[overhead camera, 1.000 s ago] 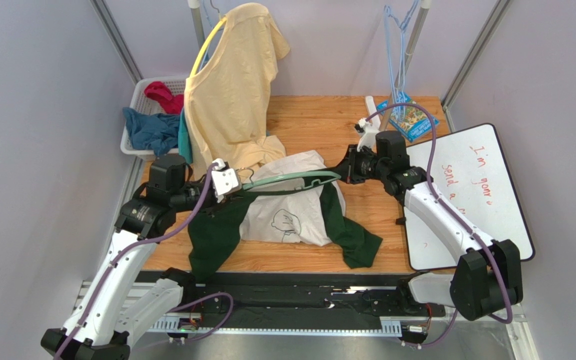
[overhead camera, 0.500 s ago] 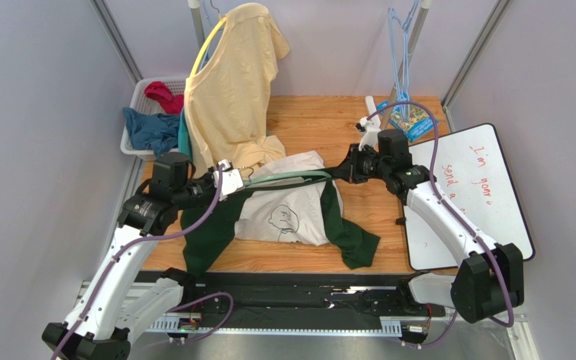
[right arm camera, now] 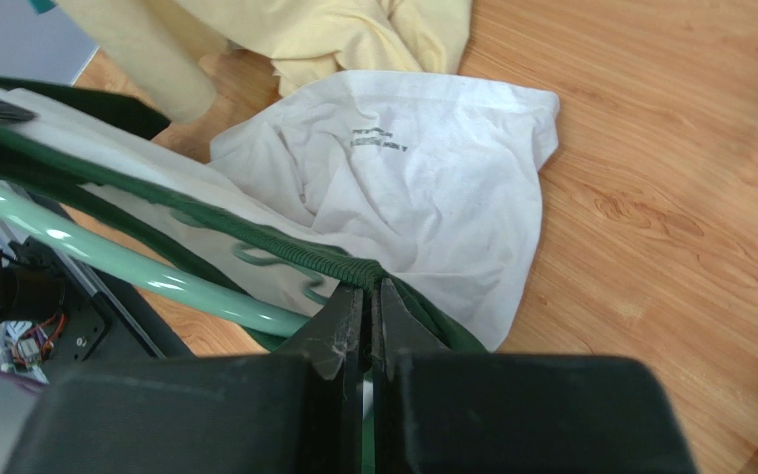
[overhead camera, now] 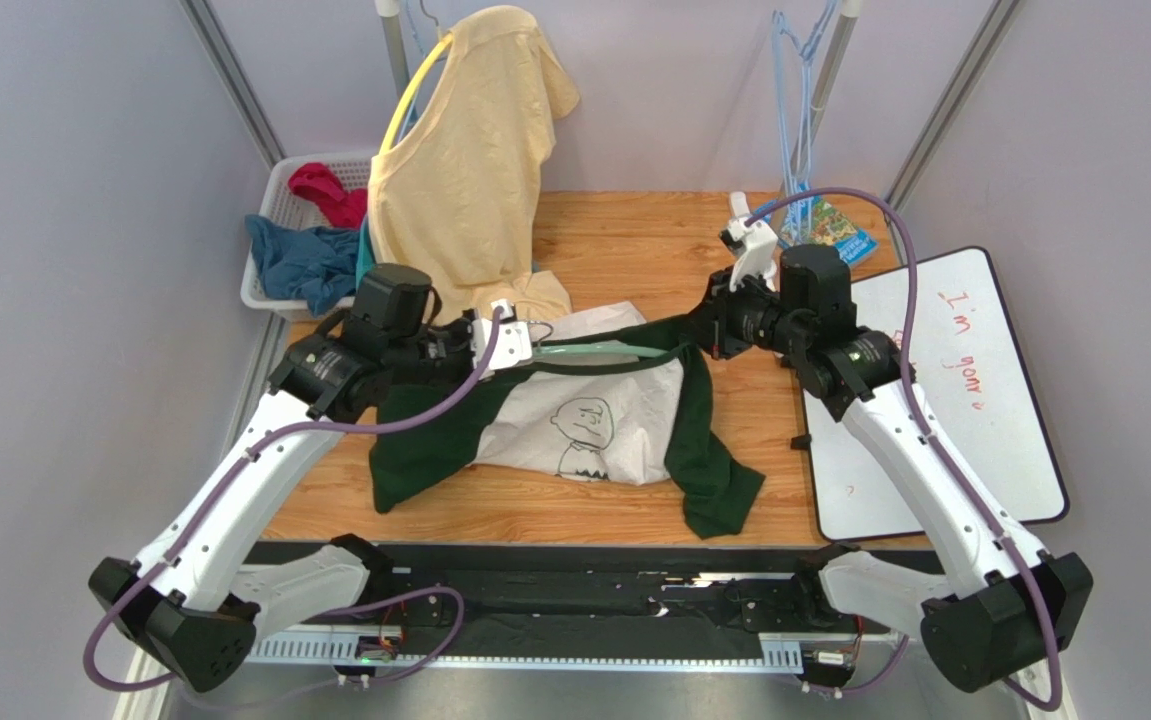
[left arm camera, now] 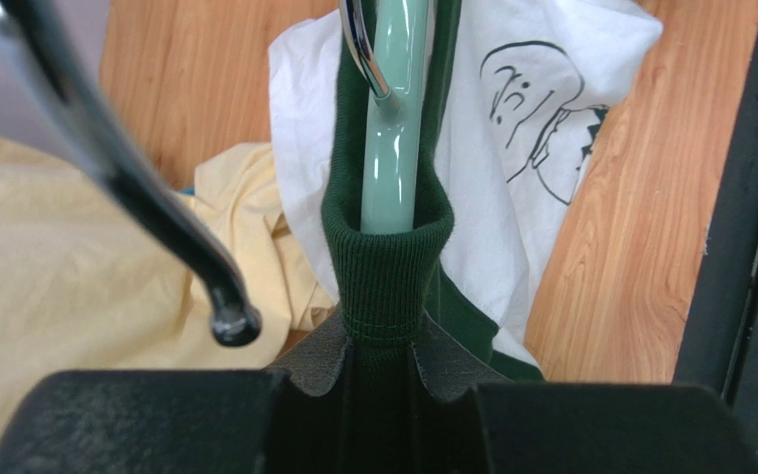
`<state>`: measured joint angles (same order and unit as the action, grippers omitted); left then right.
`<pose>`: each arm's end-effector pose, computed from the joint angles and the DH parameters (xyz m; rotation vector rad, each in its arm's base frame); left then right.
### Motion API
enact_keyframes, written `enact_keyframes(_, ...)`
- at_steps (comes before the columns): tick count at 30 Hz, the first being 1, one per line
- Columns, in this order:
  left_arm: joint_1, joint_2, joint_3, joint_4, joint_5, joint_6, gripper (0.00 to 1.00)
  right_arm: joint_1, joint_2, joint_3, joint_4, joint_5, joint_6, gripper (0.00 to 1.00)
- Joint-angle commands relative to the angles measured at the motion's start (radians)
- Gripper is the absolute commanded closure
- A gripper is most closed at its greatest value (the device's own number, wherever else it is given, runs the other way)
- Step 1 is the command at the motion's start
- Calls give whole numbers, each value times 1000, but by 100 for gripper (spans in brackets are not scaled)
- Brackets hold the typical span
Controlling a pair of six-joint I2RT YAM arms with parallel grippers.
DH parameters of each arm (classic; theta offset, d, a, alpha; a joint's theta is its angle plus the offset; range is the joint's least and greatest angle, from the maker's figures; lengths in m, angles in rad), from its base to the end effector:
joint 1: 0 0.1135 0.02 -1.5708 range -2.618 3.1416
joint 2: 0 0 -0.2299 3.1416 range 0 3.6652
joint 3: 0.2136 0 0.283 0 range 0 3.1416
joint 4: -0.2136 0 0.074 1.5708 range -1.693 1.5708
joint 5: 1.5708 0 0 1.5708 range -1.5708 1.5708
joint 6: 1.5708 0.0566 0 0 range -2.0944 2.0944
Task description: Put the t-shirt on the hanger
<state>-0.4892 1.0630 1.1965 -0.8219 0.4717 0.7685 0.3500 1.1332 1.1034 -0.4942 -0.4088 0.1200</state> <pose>0.2266 -0.1498 0.3316 1.4846 1.6198 -0.3760 0.2833 0.1274 0.3104 -0.4931 2.0683 0.7093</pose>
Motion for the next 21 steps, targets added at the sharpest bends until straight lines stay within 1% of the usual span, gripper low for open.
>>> enact_keyframes(1, -80, 49, 71, 27, -54, -46, 100, 108, -56, 120, -72, 89, -111, 100)
enact_keyframes(3, -94, 78, 93, 61, -53, -84, 100, 171, -67, 164, -101, 128, -117, 100)
enact_keyframes(4, -94, 86, 100, 75, -51, -124, 100, 194, -72, 174, -128, 152, -147, 100)
enact_keyframes(6, -95, 95, 110, 110, -53, -150, 100, 251, -87, 187, -145, 204, -161, 100)
enact_keyframes(11, -100, 71, 109, 170, -38, -227, 100, 351, -84, 231, -194, 266, -184, 100)
enact_keyframes(13, -100, 32, 83, 194, 8, -241, 100, 401, -78, 256, -198, 266, -201, 100)
enact_keyframes(14, -100, 13, 66, 232, 31, -256, 100, 426, -73, 263, -201, 257, -227, 100)
enact_keyframes(15, -100, -29, 33, 251, 51, -261, 100, 434, -69, 286, -204, 230, -235, 100)
enact_keyframes(17, -100, -63, 5, 291, 97, -276, 100, 438, -56, 306, -207, 196, -247, 100)
enact_keyframes(20, -100, -96, -17, 285, 114, -272, 100, 438, -56, 349, -227, 133, -282, 84)
enact_keyframes(21, -100, -109, -23, 279, 117, -255, 100, 438, -59, 358, -234, 120, -307, 70)
